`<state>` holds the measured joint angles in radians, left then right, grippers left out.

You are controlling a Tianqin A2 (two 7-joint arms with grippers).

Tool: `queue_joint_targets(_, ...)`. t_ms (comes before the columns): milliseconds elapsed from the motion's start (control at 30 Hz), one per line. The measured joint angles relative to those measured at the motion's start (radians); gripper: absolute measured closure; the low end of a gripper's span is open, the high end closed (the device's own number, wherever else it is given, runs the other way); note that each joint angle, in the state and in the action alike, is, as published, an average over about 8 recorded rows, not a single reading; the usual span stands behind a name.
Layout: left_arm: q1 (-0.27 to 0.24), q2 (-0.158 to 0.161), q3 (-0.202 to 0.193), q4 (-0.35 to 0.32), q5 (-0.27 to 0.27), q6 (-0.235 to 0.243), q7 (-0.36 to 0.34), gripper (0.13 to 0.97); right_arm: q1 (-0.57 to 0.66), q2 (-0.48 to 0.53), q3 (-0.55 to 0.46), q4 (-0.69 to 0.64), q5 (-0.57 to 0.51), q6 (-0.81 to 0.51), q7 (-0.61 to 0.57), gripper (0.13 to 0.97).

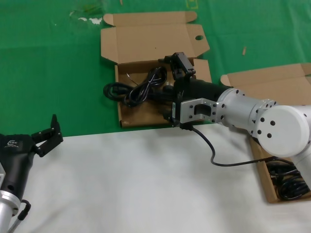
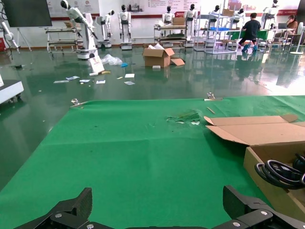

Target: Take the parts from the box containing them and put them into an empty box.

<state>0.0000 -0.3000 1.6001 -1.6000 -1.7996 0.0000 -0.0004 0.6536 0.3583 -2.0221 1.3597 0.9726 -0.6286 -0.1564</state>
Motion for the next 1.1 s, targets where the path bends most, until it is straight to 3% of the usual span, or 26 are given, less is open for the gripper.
queue_joint_targets(567,0.0,0.0,0.0,0.0,0.0,0.0,0.0,0.132,-0.012,-0.001,0.007,0.004,0.015,0.011,0.003,0.129)
queue_joint_targets(1100,0.0,0.0,0.0,0.0,0.0,0.0,0.0,0.132,-0.133,-0.012,0.086,0.049,0.169,0.128,0.032,0.129)
